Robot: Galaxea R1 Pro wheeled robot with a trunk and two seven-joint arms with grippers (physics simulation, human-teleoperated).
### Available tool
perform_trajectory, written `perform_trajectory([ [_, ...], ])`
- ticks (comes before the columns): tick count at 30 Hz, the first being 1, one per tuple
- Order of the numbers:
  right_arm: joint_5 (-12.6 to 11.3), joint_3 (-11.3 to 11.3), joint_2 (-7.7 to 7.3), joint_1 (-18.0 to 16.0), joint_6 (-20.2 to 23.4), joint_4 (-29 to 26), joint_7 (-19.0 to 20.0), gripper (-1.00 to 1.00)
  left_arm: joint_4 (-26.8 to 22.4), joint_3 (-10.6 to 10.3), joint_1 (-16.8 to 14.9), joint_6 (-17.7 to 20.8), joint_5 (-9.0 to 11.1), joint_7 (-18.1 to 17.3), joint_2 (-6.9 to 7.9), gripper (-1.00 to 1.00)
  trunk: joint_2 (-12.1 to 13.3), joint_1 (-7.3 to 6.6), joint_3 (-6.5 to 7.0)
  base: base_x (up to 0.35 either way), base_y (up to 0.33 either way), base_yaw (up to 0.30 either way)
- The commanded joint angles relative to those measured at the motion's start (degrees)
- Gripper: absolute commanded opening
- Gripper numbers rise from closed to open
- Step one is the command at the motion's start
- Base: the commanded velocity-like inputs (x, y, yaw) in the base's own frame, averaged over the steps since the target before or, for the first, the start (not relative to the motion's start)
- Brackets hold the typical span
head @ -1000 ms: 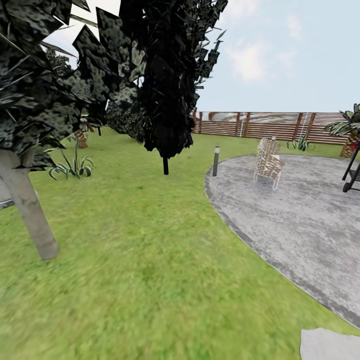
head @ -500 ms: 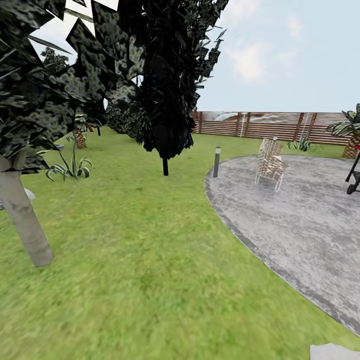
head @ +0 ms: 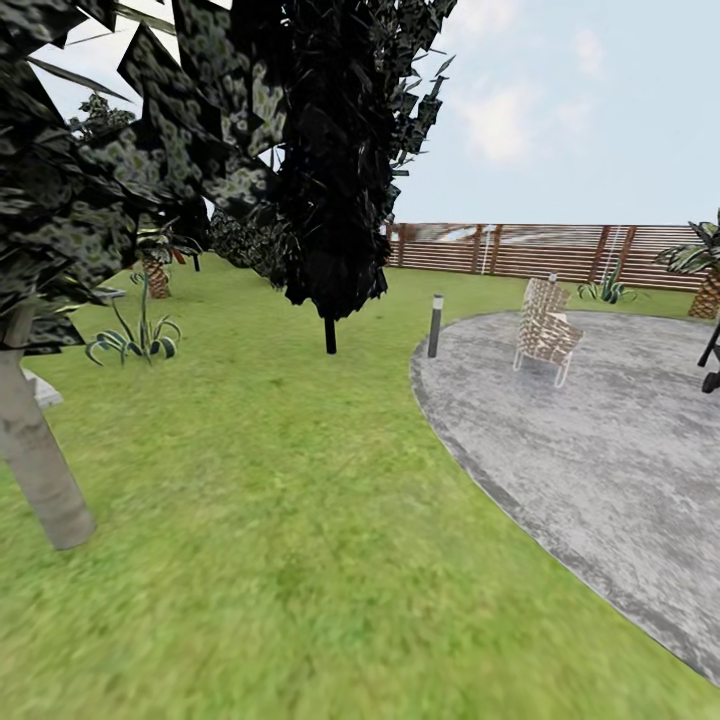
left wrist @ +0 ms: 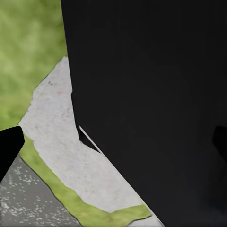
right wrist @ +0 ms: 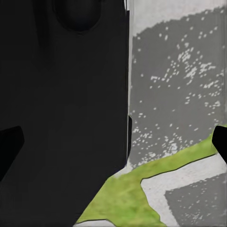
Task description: Take the three Easter eggs out of the wicker basket on the lawn in the garden, then place them on the lawn next to a single tree (choose any tree) so that all three eggs are next to the same tree and none are left in the basket.
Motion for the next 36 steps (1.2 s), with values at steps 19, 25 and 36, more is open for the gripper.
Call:
perform_trajectory([
  [19, 0.0, 0.0, -0.05, 0.0, 0.0, 0.0, -0.1, 1.00, -0.1, 0.0, 0.0, 0.0, -0.2, -0.1, 0.05, 1.00, 0.0, 0.03, -0.03, 0.222, 0.000, 0.000],
  [25, 0.0, 0.0, -0.04, 0.0, 0.1, 0.0, -0.1, 1.00, -0.1, 0.0, 0.0, 0.0, -0.2, -0.1, 0.08, 1.00, 0.0, 0.03, -0.03, 0.222, 0.000, 0.000],
  [36, 0.0, 0.0, -0.01, 0.0, 0.1, 0.0, -0.1, 1.00, -0.1, 0.0, 0.0, 0.0, -0.2, -0.1, 0.05, 1.00, 0.0, 0.03, -0.03, 0.222, 0.000, 0.000],
])
